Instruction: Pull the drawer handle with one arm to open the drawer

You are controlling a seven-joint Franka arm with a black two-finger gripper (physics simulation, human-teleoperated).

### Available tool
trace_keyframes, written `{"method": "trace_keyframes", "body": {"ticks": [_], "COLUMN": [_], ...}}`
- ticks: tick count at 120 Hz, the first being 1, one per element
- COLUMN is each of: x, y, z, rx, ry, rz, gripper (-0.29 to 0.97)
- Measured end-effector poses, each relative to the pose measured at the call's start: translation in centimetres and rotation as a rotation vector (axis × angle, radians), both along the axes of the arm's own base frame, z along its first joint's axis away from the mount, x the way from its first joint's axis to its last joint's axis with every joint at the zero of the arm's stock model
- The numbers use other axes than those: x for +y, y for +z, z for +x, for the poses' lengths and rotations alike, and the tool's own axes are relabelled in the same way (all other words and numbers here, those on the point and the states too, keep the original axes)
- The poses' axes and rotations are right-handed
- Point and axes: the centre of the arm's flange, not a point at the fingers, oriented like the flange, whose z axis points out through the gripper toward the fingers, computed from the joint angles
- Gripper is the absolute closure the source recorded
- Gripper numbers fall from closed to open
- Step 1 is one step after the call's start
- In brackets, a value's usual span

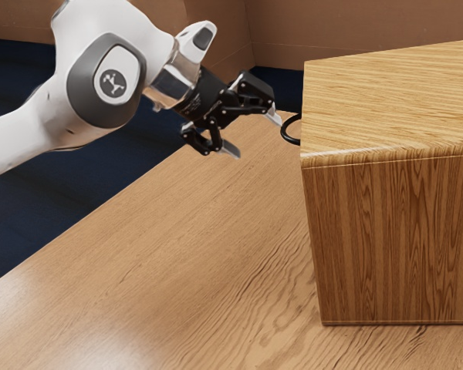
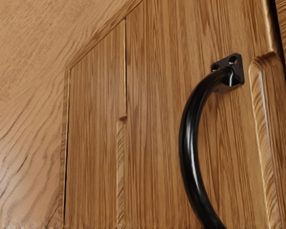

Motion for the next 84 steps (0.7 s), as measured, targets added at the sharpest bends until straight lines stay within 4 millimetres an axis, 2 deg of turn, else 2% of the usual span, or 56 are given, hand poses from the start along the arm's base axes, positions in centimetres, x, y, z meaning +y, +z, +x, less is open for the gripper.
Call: {"method": "trace_keyframes", "body": {"ticks": [34, 84], "x": [-3.1, -1.4], "y": [-0.8, -1.1], "z": [-0.3, -0.1], "rx": [0.027, 0.044], "ry": [-0.022, 0.03], "rz": [-0.02, -0.026], "gripper": [0.0, 0.0]}}
